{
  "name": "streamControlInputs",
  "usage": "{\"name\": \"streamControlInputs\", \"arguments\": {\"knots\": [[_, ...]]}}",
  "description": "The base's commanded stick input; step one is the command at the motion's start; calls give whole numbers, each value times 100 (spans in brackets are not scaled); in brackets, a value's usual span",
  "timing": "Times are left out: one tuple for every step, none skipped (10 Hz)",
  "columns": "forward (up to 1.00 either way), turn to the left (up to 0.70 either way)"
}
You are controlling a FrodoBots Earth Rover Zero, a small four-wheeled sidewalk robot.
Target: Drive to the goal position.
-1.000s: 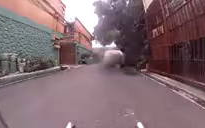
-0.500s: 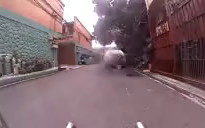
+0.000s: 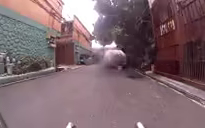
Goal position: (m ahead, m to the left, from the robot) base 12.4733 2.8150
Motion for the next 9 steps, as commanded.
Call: {"name": "streamControlInputs", "arguments": {"knots": [[70,0],[70,0],[70,0],[70,0],[70,0],[70,0],[70,0],[70,0],[70,0]]}}
